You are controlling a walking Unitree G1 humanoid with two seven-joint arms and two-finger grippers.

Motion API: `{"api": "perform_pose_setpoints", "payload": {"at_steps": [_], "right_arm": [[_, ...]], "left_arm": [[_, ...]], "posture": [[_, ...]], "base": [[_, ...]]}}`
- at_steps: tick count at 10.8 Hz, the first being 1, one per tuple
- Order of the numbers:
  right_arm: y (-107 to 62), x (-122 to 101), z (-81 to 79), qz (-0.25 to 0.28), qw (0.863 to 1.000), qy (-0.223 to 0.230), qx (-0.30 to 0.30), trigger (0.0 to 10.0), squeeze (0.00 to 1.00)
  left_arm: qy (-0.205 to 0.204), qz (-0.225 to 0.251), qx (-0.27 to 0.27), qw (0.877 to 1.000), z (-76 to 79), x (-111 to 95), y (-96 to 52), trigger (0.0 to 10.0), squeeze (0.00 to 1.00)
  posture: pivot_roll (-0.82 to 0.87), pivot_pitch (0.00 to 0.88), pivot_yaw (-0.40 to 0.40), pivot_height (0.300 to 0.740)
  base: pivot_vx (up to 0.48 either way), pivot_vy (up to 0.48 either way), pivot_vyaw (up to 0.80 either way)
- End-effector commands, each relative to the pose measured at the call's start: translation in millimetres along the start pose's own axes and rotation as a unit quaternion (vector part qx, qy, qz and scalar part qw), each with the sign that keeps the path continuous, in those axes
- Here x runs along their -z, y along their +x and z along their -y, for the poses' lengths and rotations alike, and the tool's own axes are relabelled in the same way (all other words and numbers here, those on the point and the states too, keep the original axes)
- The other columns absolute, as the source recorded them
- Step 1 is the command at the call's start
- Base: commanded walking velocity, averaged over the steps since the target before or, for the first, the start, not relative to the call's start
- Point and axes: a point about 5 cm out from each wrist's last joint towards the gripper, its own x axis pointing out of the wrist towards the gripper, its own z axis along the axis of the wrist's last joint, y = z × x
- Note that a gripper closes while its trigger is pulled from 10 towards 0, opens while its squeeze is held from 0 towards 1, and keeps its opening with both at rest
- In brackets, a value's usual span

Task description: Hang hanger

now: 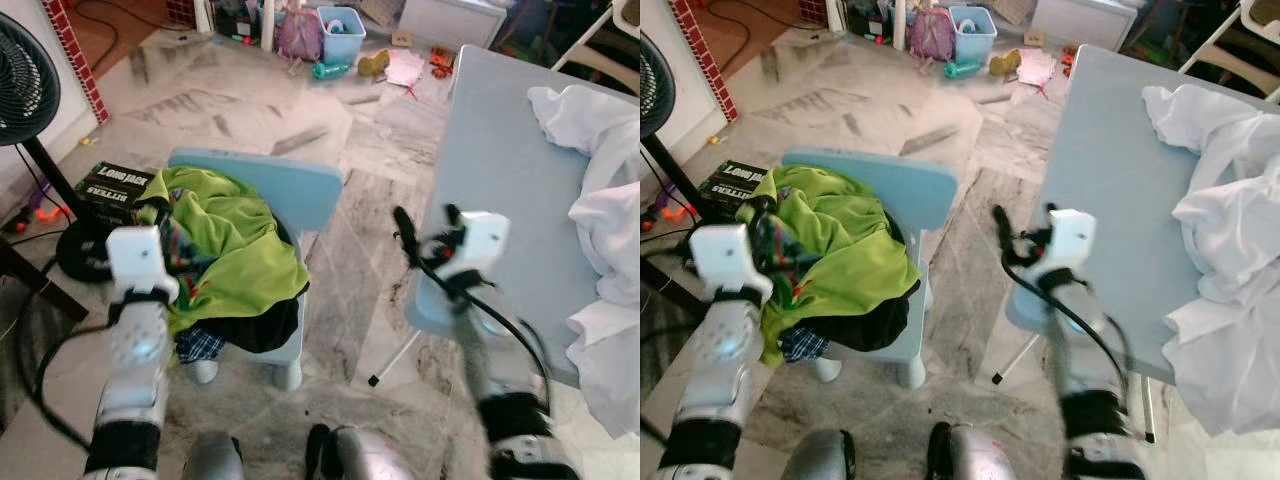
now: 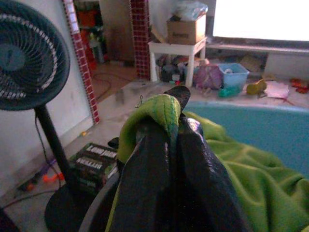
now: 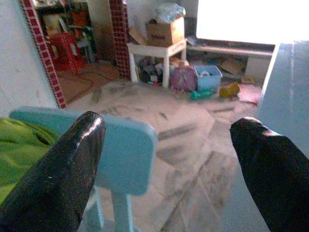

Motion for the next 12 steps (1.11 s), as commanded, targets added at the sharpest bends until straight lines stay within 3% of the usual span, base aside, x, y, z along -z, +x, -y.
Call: {"api": "perform_pose_setpoints", "payload": {"at_steps": [1,6,9,12], "right_arm": [[2.7,-8,3.5,0.012,1.0,0.004,0.013,10.0,0.0],[-8.4,-4,-0.4,0.017,0.998,0.029,0.047,10.0,0.0],[-17.9,-1,-3.4,0.001,0.999,0.031,0.041,10.0,0.0],[-12.7,4,-7.9,-0.01,0.998,0.038,0.04,10.0,0.0]], "left_arm": [[0.007,0.014,0.006,1.0,4.9,-6,1.0,10.0,0.0],[-0.005,0.028,0.03,0.999,22.5,-23,-3.9,10.0,0.0],[-0.001,-0.004,0.027,1.0,17.8,-11,-18.9,10.0,0.0],[0.006,-0.016,0.028,0.999,13.4,-12,-23.2,10.0,0.0]], "posture": [[0.12,0.125,-0.113,0.74],[0.09,0.134,-0.087,0.74],[0.08,0.159,-0.104,0.74],[0.14,0.189,-0.095,0.74]], "base": [[0.0,0.0,0.0],[-0.152,0.0,0.0],[0.0,0.0,0.0],[0.0,0.0,0.0]]}}
